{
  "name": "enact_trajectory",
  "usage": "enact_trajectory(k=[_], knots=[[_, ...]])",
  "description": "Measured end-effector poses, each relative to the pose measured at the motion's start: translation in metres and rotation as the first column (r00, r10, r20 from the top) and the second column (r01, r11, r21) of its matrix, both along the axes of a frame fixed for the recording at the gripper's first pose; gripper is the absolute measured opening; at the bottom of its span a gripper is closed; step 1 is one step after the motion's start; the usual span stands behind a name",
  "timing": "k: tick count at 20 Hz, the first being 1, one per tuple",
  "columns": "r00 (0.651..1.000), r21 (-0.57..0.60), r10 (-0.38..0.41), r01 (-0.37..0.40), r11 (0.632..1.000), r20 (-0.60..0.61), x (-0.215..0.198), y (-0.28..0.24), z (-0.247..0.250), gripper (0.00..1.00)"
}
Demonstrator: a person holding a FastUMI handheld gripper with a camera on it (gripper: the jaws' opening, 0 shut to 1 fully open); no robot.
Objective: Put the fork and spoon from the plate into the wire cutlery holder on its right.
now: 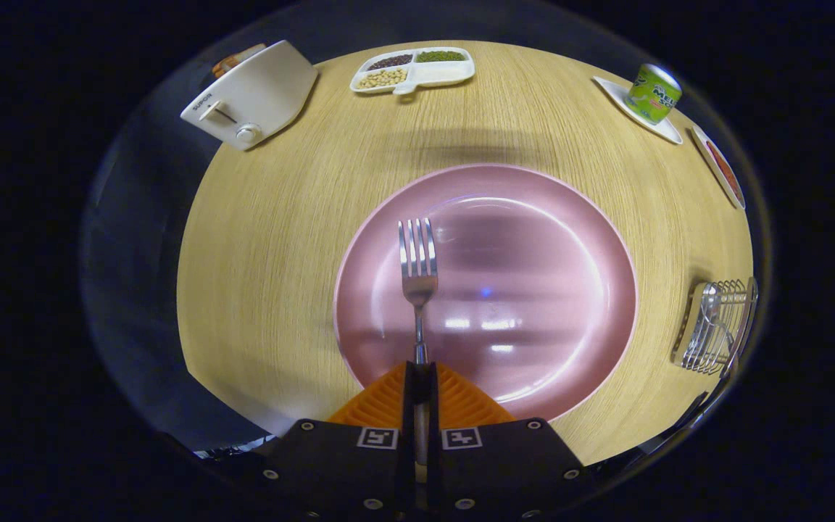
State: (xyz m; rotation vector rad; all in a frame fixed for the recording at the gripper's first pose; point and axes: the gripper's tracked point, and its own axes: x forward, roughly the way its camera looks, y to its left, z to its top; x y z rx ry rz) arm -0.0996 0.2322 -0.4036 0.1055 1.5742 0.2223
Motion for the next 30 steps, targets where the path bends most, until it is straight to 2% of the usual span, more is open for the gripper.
enact_trajectory(k=[4,6,12,15,19,24,30], knots=[[0.998,-0.005,0.021,-0.021,1.000,0.058,0.008,-0.024,0.016,0.07],[0.996,-0.018,0.010,-0.008,1.000,0.088,0.009,-0.045,0.030,0.07],[0.978,-0.041,-0.119,0.128,0.991,0.169,0.013,-0.124,0.088,0.07],[0.967,-0.087,-0.155,0.175,0.981,0.204,0.013,-0.171,0.108,0.07],[0.962,-0.130,-0.193,0.220,0.967,0.193,-0.001,-0.219,0.122,0.07],[0.970,-0.165,-0.198,0.220,0.961,0.141,-0.015,-0.256,0.122,0.06],[0.991,-0.211,-0.131,0.136,0.968,0.041,-0.027,-0.279,0.110,0.07]])
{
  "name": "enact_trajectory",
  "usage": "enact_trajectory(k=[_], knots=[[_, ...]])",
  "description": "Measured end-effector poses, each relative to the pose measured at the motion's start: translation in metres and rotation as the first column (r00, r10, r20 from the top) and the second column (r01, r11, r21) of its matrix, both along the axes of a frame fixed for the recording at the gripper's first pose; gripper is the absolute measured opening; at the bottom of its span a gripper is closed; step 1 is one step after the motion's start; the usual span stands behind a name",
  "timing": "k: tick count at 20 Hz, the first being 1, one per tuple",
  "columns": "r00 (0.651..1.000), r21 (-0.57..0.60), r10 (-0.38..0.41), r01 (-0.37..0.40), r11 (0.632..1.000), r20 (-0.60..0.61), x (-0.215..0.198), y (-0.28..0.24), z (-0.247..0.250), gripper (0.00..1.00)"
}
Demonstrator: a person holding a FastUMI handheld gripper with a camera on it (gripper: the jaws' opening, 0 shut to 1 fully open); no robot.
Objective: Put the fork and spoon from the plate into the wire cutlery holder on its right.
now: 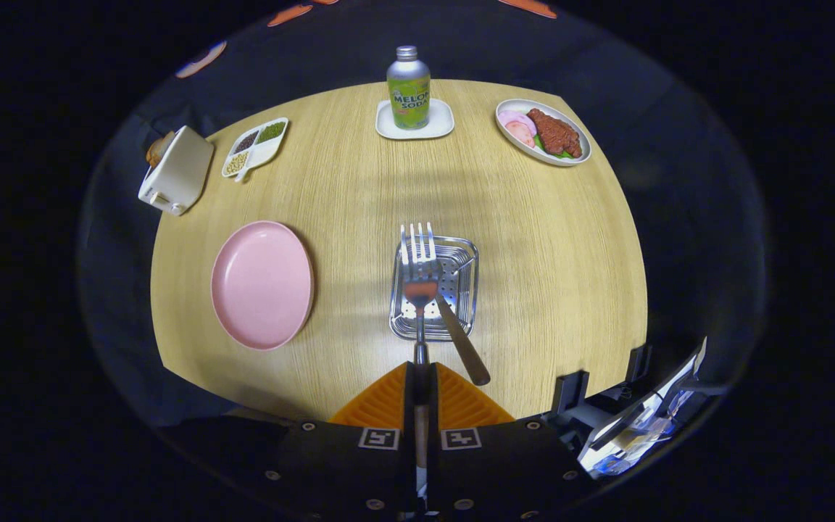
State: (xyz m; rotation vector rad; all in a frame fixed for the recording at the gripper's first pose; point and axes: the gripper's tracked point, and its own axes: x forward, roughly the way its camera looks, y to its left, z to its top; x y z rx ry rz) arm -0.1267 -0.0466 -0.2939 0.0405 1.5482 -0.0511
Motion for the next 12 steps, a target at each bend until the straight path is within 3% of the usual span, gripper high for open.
enact_trajectory(k=[5,12], knots=[[0.992,-0.003,0.047,-0.048,0.999,-0.113,-0.009,-0.012,-0.009,0.07],[0.957,0.067,0.132,-0.118,0.991,-0.259,-0.006,-0.010,-0.019,0.07]])
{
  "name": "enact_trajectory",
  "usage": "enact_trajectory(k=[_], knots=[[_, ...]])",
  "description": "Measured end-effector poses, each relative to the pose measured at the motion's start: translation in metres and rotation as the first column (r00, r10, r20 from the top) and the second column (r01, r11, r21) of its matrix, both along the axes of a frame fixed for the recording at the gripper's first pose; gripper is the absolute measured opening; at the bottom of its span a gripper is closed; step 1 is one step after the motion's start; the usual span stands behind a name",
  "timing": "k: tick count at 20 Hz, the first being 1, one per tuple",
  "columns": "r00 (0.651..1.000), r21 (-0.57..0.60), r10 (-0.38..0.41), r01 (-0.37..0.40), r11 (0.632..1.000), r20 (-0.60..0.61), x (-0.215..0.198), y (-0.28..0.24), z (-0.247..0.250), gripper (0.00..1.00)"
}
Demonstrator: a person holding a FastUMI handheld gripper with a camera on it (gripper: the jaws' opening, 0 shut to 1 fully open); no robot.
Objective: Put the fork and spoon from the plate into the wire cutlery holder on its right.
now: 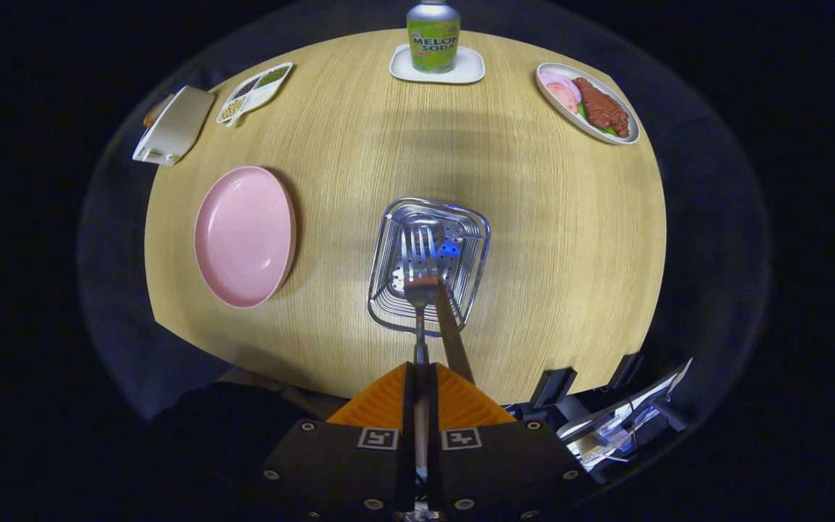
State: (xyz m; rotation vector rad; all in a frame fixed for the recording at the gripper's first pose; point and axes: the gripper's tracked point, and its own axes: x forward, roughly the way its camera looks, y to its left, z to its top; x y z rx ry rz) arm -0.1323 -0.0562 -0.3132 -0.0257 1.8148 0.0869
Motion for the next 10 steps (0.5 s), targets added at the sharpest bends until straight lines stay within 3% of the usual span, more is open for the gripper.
enact_trajectory(k=[6,8,10], knots=[[0.997,0.039,-0.059,0.057,0.998,0.052,0.028,0.010,0.001,0.10],[0.989,0.048,-0.090,0.084,0.995,0.119,0.043,0.013,0.007,0.10],[0.958,0.090,-0.170,0.153,0.984,0.231,0.067,0.020,0.019,0.10]])
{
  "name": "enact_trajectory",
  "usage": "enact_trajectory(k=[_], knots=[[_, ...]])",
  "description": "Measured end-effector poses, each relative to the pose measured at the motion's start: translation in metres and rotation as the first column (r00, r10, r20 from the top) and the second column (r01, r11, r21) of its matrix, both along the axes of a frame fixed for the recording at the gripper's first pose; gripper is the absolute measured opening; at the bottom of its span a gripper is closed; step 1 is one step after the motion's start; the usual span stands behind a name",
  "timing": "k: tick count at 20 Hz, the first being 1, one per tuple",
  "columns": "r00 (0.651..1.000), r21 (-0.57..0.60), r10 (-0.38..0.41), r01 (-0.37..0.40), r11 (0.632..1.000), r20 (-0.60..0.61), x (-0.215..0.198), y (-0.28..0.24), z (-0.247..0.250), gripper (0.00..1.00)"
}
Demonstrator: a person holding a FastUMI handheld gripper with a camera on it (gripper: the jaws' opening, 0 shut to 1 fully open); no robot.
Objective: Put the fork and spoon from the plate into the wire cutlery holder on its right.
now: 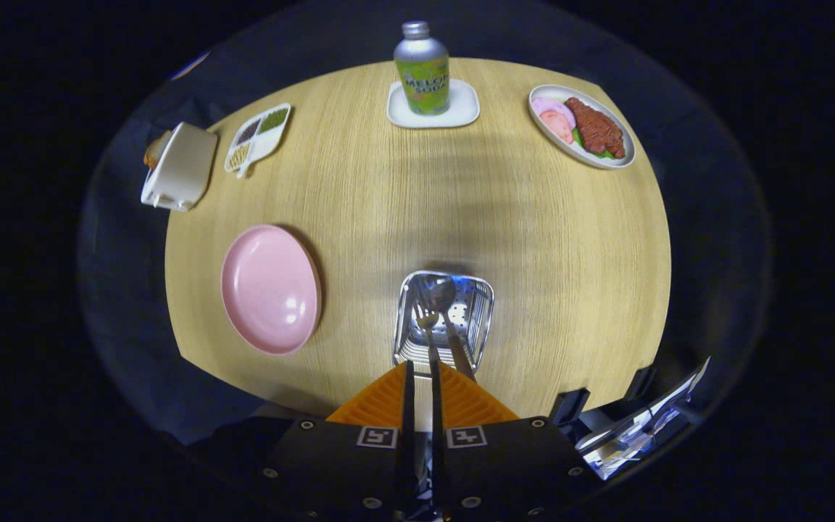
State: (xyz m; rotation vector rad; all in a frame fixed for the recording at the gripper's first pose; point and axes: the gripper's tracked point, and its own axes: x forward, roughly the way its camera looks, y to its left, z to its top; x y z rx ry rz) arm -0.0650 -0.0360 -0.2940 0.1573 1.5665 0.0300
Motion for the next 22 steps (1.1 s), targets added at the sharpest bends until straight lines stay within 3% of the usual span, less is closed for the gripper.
enact_trajectory(k=[4,7,8,11,15,17,18,19,20,22], knots=[[0.963,0.022,-0.071,0.068,0.997,0.259,0.048,-0.001,0.043,0.10],[0.886,0.028,-0.087,0.083,0.996,0.456,0.079,-0.005,0.090,0.12],[0.842,0.051,-0.101,0.087,0.995,0.530,0.088,-0.004,0.112,0.14],[0.666,0.089,-0.119,0.079,0.993,0.736,0.117,-0.005,0.174,0.17],[0.449,0.018,-0.059,0.097,0.995,0.892,0.132,-0.033,0.246,0.34],[0.351,-0.002,-0.038,0.114,0.993,0.936,0.132,-0.039,0.276,0.45],[0.309,-0.009,-0.029,0.121,0.993,0.951,0.131,-0.041,0.287,0.59],[0.268,-0.008,-0.028,0.134,0.991,0.963,0.128,-0.045,0.299,0.66],[0.230,0.002,-0.035,0.141,0.990,0.973,0.126,-0.047,0.311,0.81],[0.171,0.019,-0.045,0.151,0.988,0.984,0.126,-0.046,0.327,0.93]])
